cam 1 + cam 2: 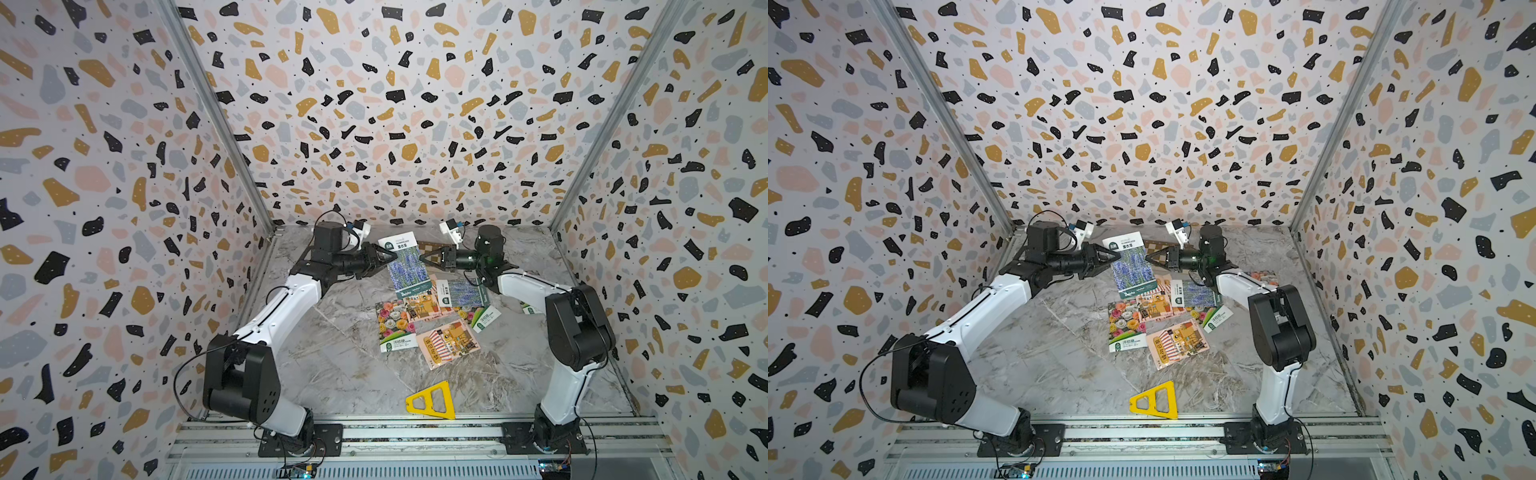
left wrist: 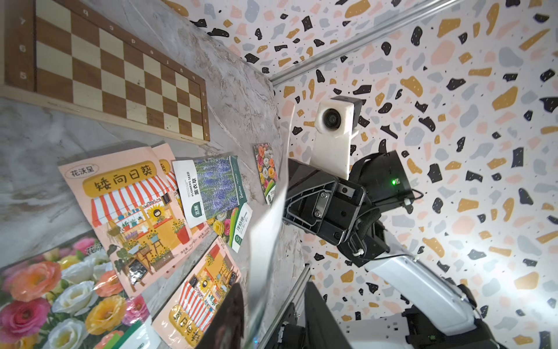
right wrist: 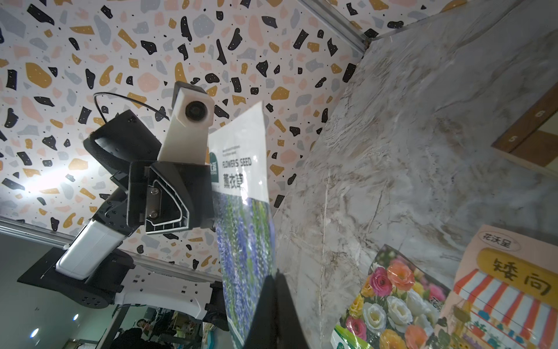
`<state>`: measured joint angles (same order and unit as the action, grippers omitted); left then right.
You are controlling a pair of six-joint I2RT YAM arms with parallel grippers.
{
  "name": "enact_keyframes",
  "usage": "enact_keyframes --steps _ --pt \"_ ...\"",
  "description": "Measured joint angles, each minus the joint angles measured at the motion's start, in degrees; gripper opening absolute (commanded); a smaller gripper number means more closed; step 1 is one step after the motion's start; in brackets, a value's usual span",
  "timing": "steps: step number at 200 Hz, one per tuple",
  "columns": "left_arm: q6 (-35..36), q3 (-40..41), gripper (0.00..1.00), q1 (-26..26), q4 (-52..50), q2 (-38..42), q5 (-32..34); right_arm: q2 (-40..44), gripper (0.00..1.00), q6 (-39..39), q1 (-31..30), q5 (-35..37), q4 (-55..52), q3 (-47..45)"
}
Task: Arrange the seed packets in a row
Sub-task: Pick up the seed packet from the center of the board.
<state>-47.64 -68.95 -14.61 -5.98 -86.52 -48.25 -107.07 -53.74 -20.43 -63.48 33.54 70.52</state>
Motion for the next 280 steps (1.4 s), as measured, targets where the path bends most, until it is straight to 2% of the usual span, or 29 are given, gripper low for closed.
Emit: enact_keyframes --steps 38,70,102,134,156,171,183,207,220,232,253,280 --pt "-4.7 4.4 0.35 0.0 6.0 1.0 1.9 1.4 0.00 -10.6 0.0 4.7 6.5 -4.2" --pt "-6.5 4.9 0.24 0.0 9.0 1.0 2.6 3.2 0.00 -16.6 0.0 7.4 9.0 -5.6" --pt "-7.1 4.8 0.14 0.0 10.4 0.8 2.7 4.7 0.00 -19.7 -0.1 8.3 10.1 -6.4" --pt "-7.2 4.5 0.10 0.1 11.0 -0.2 2.4 4.7 0.00 -21.4 -0.3 8.7 10.7 -7.0" --pt "-6.9 4.4 0.00 0.3 11.0 -0.5 2.1 4.7 0.00 -22.1 -0.3 8.7 10.7 -7.1" --pt "-6.9 4.2 0.00 0.3 11.0 -0.5 1.8 4.7 0.00 -22.1 -0.3 8.6 10.5 -7.1" --pt "-6.1 3.5 0.00 0.3 10.1 -0.5 1.7 4.7 0.12 -21.6 -0.2 8.5 9.9 -7.1" --pt "-2.5 1.1 0.00 0.3 6.0 -0.6 1.8 4.7 0.56 -18.4 0.7 8.3 5.4 -7.2" --pt "0.4 -0.8 0.00 0.5 2.1 -0.6 2.3 5.0 0.71 -15.6 1.5 8.5 1.7 -7.3" --pt "3.2 -2.6 0.00 0.9 -2.1 -0.6 2.5 5.7 0.79 -13.0 2.7 8.7 -1.3 -8.0" --pt "8.6 -6.1 0.00 2.8 -10.9 -0.7 3.3 7.7 0.86 -8.2 5.9 9.2 -6.4 -9.4" --pt "16.8 -11.8 0.00 7.7 -22.5 -2.5 3.9 10.6 0.90 -0.7 9.9 10.4 -13.3 -10.0"
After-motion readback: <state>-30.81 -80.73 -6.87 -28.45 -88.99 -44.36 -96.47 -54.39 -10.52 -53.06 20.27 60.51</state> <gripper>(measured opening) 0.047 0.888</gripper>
